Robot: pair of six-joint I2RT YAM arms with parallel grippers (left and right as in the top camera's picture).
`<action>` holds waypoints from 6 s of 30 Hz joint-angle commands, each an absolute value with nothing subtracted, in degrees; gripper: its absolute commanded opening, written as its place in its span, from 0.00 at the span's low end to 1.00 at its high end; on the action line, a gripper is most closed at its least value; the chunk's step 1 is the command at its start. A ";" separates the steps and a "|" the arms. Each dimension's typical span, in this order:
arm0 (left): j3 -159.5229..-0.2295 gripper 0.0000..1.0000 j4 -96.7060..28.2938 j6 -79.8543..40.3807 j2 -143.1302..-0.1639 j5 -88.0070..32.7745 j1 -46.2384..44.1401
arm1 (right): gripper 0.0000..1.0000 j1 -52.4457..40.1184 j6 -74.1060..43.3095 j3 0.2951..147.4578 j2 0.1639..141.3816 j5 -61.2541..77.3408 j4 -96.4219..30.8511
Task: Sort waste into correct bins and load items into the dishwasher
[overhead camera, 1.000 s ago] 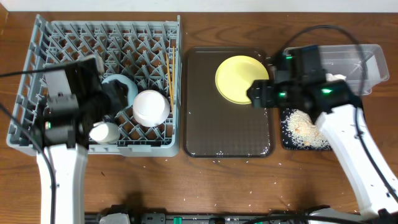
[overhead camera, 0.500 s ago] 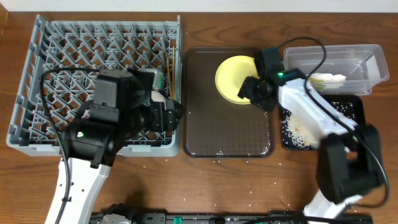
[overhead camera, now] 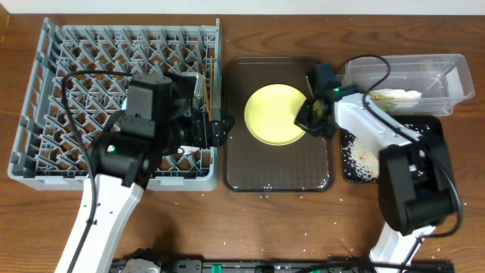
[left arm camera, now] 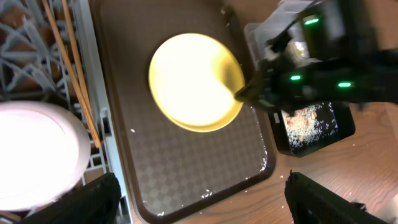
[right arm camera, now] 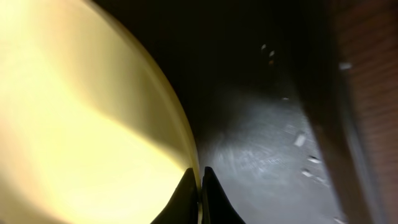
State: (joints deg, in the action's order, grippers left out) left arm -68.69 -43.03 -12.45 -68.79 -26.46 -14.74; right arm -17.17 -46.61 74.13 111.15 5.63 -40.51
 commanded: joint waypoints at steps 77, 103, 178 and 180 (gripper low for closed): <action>-79.96 0.80 -24.62 -0.10 -98.72 38.61 -19.97 | 0.99 -4.95 -6.00 74.24 88.07 32.77 -49.04; -79.96 0.91 -52.14 -8.60 -66.92 15.38 -34.92 | 0.99 -4.91 -6.35 74.22 88.07 29.74 -47.57; -0.25 0.93 -3.81 -10.52 -1.37 4.69 -5.85 | 0.99 -4.93 -1.10 72.31 86.13 23.70 -46.70; -0.25 0.93 -3.79 -10.52 -1.37 4.67 -5.85 | 0.99 -5.28 2.33 69.89 83.07 21.26 -42.48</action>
State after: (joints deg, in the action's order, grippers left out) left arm -1.02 -1.06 -11.68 -1.26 4.16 -6.09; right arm -4.56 -3.22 72.10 87.39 26.11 -44.80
